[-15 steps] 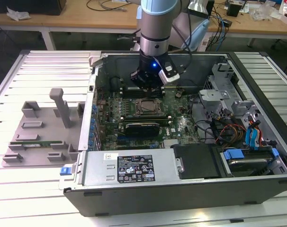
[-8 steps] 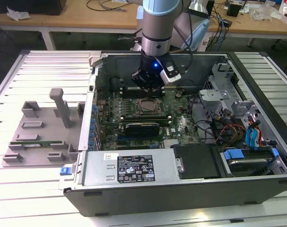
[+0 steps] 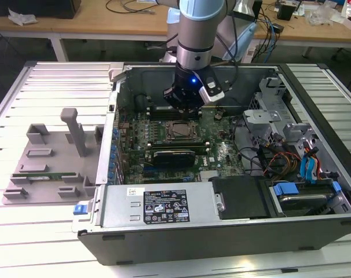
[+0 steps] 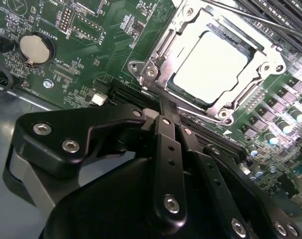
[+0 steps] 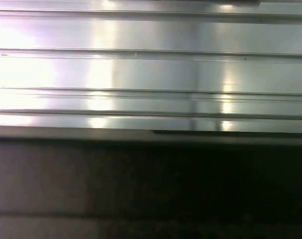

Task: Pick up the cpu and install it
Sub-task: 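Install the first cpu locking lever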

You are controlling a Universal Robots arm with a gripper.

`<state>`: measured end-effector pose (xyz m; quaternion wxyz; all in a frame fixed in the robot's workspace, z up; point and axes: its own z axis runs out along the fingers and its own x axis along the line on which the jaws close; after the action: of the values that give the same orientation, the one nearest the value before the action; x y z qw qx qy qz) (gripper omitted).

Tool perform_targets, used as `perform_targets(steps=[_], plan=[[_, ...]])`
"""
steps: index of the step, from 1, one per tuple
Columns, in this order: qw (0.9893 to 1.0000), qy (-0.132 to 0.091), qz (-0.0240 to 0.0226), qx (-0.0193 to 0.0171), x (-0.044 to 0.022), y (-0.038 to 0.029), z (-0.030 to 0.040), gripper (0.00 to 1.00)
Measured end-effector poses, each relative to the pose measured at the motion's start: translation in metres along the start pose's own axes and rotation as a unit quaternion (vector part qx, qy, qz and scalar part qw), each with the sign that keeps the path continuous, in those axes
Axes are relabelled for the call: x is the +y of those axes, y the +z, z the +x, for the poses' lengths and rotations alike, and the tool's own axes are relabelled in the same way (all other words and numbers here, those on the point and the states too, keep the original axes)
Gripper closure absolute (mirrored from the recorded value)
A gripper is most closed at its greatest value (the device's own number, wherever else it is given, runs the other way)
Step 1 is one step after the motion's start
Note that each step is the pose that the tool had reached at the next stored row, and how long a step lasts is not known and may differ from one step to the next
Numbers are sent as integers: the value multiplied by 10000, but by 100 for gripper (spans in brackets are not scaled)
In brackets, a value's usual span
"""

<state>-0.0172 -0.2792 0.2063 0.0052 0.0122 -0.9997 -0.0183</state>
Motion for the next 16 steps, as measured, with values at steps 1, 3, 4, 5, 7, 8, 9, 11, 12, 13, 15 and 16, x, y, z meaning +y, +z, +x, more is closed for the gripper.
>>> perform_targets(steps=[1, 3, 4, 5, 7, 8, 9, 11, 12, 13, 15, 16], plan=[[10000, -1, 0, 10, -3, 14, -20, 89], [10000, -1, -3, 21, -33, 37, -38, 89], [10000, -2, 0, 30, -34, 46, -49, 89], [10000, -6, -4, 29, -34, 47, -50, 89], [10000, -7, -4, 28, -34, 41, -51, 89], [10000, -8, 5, 28, -33, 22, -51, 89], [10000, -8, 12, 30, -33, 3, -51, 89], [10000, -7, 36, 30, -31, -48, -50, 89], [10000, -7, 46, 30, -30, -60, -50, 89], [10000, -7, 53, 30, -31, -62, -50, 89], [10000, -6, 68, 31, -43, -68, -48, 89], [10000, -6, 75, 31, -51, -68, -48, 89]])
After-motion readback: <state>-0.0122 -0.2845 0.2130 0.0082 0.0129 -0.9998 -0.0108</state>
